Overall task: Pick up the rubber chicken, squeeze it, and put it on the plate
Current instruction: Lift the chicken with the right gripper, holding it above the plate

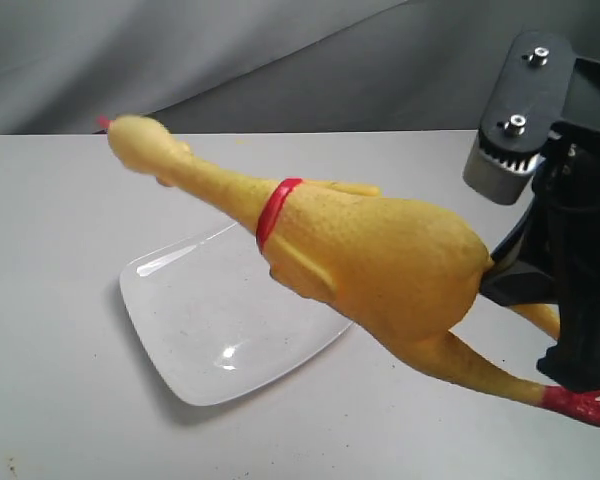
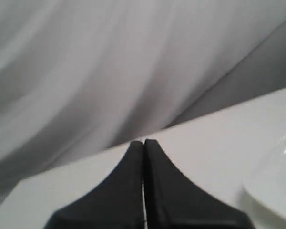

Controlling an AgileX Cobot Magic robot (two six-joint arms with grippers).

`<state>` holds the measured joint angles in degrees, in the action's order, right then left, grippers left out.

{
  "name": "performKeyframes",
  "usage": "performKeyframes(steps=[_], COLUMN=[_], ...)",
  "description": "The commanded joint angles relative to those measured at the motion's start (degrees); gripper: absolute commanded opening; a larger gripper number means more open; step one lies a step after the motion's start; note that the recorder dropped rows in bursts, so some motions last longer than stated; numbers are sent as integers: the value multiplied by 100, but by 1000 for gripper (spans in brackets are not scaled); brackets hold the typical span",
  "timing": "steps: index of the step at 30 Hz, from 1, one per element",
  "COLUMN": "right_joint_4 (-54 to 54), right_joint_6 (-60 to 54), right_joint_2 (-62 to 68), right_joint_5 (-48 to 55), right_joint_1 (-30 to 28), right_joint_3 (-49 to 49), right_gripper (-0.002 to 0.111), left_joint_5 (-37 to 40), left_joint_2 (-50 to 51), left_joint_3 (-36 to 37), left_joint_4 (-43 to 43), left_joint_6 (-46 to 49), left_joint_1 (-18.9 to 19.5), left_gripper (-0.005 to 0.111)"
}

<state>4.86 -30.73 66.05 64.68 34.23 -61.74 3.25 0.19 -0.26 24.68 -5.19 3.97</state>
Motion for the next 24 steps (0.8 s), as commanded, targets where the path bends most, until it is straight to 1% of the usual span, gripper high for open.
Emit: performKeyframes(steps=[1,4,8,9,11,12,14,17,19,20,22,24], right_joint_4=[133,179,311,331,343,380,391,496,585,604,631,631], right_joint_6=[-97,-97,-97,-97,-97,-97,-87,-87,-87,-87,-87,-87], right_joint_2=[10,10,21,20,20,20,20,20,20,20,20,20], right_joint_5=[-239,-238,-237,-237,-237,-248,-258,-271,-280,-292,-318,-329], right_joint_1=[-14,-14,-14,-14,-14,-14,-14,-14,-14,-14,-14,-14], right_joint_3=[-5,-5,-5,-5,-5,-5,-5,-5,-5,-5,-5,-5], right_gripper=[0,0,0,0,0,0,0,0,0,0,0,0], left_joint_5=[-1916,-2948,-3833,-4196,-4719,-4990,-5315,-5379,-5379,-5389,-5462,-5565], left_joint_2=[-19,-19,-19,-19,-19,-19,-19,-19,-19,-19,-19,233], left_joint_3=[26,26,26,26,26,26,26,26,26,26,26,26], left_joint_4=[24,24,24,24,24,24,50,528,1223,1706,2727,3410], left_joint_6=[32,71,71,-17,-550,-1127,-1740,-2031,-2083,-2206,-2784,-3456], left_joint_1=[10,10,10,10,10,10,10,10,10,10,10,10], left_gripper=[0,0,0,0,0,0,0,0,0,0,2,7])
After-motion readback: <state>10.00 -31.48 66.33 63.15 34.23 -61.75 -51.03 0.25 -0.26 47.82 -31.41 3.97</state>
